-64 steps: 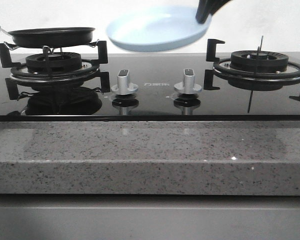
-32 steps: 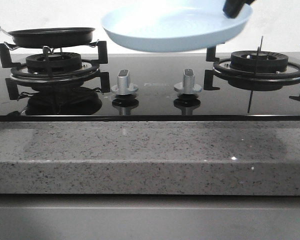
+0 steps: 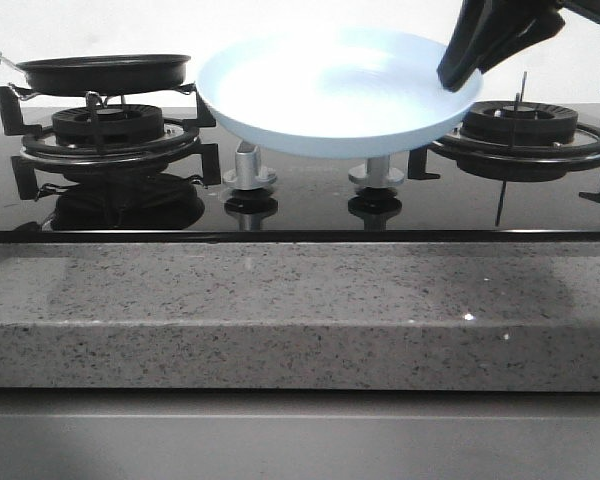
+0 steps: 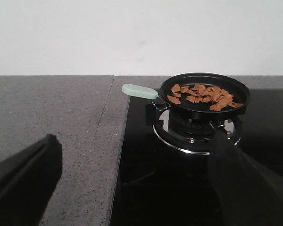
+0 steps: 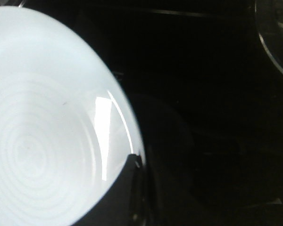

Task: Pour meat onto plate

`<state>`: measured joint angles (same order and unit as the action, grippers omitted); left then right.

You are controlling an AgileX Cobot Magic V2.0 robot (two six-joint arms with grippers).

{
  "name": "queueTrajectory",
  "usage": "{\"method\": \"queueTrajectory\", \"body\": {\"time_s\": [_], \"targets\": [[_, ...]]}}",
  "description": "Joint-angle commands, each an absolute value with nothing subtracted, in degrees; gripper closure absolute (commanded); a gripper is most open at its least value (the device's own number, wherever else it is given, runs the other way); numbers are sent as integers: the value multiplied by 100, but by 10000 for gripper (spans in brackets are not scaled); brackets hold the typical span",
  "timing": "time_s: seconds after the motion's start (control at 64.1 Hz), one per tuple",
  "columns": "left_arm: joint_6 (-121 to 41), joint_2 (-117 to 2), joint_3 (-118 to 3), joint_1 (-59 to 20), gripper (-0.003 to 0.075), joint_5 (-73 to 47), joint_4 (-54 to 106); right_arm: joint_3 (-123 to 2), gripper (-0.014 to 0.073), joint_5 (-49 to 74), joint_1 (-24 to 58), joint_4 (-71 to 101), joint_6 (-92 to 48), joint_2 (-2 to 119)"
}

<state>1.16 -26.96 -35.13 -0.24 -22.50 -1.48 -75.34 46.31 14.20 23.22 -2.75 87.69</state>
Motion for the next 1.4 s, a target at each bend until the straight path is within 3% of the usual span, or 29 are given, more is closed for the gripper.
{"method": "queueTrajectory", "body": {"time_s": [0.0,0.405,0.702,0.889,1.06,1.201,1.388], "targets": [[160,-2748,-3727,-65,104,-1785,-136,-7679,646,4298,1444,2513,-360,8558],[160,-2748,-3727,-65,104,-1775,0,-7679,646,4443,1444,2513,-360,8558],[160,-3025,-3859,-65,104,-2179,1933,-7679,646,4447,1444,2513,-360,8558],[147,-4093,-4457,-65,104,-2802,2991,-7679,646,4447,1444,2513,-360,8558],[-1188,-5390,-5107,-65,104,-3217,4625,-7679,646,4447,1444,2513,-360,8558],[-2311,-6403,-5896,-65,104,-4197,6206,-7679,646,4460,1444,2513,-360,8558],[-2589,-7402,-6994,294,104,-5561,7099,-7679,646,4460,1444,2513,-360,8558]]}}
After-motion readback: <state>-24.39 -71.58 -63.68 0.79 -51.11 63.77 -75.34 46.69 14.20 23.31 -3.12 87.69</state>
